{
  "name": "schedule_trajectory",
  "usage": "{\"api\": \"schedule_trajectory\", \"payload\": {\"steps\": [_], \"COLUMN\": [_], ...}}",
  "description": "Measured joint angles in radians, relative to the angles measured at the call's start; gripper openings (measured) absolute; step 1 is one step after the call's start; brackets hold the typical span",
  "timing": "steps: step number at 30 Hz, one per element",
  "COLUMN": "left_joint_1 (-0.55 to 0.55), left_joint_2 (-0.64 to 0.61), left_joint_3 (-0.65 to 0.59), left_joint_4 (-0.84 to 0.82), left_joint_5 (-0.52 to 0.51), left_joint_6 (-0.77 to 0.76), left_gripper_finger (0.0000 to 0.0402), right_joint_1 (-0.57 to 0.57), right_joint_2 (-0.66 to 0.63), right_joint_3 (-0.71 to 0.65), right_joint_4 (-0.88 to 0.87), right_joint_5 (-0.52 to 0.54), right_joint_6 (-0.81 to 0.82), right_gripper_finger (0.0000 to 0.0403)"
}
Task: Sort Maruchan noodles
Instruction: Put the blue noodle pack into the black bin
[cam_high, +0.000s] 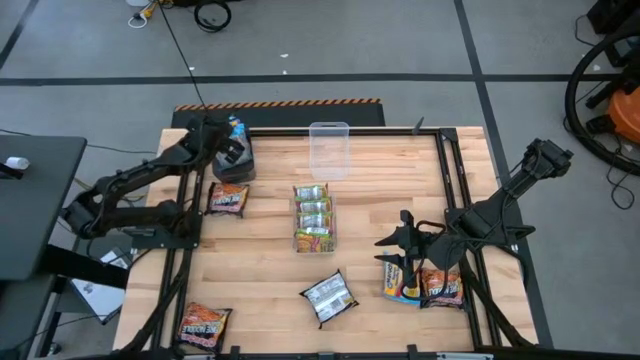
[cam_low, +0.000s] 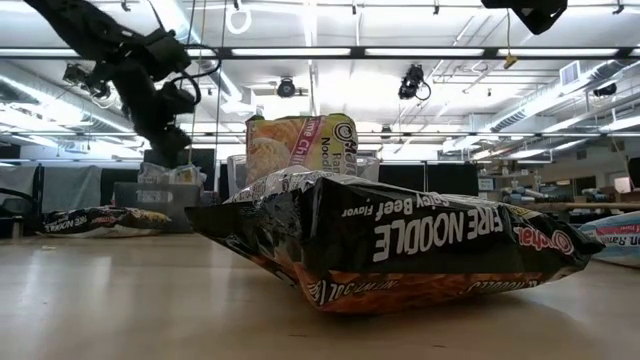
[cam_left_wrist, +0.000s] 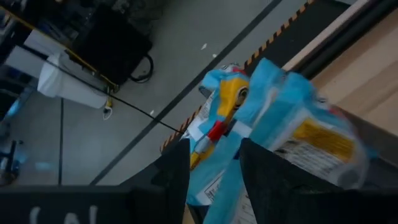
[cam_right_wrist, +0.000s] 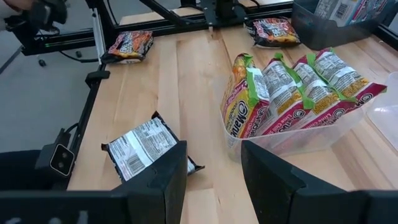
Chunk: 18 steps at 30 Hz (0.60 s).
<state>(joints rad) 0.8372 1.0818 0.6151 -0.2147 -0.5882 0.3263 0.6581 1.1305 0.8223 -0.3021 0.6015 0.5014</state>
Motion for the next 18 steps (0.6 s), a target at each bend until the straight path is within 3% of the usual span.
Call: {"api": "schedule_trajectory", "payload": {"steps": [7, 11, 14, 18], "left_joint_1": [-0.127, -0.233, -0.359, -0.576], "left_joint_2": [-0.031, -0.032, -0.032, -0.018], "left_joint_3": [0.221, 0.353, 0.361, 0.359], "left_joint_4": [-0.203, -0.289, -0.218, -0.081], "left_joint_5": [0.021, 0.249, 0.472, 0.535], "left_joint_6": [-0.137, -0.253, -0.297, -0.334], "left_gripper_finger": [0.0146, 0.0146, 0.0144, 0.0142], "right_joint_1": [-0.060, -0.069, -0.051, 0.005], "right_joint_2": [0.015, 0.071, 0.144, 0.260], "right_joint_3": [-0.019, -0.077, -0.079, -0.030], "right_joint_4": [-0.067, 0.055, 0.095, 0.039], "right_joint_5": [0.028, -0.118, -0.273, -0.389], "right_joint_6": [-0.080, -0.183, -0.214, -0.214], "right_gripper_finger": [0.0158, 0.0174, 0.0192, 0.0202]}}
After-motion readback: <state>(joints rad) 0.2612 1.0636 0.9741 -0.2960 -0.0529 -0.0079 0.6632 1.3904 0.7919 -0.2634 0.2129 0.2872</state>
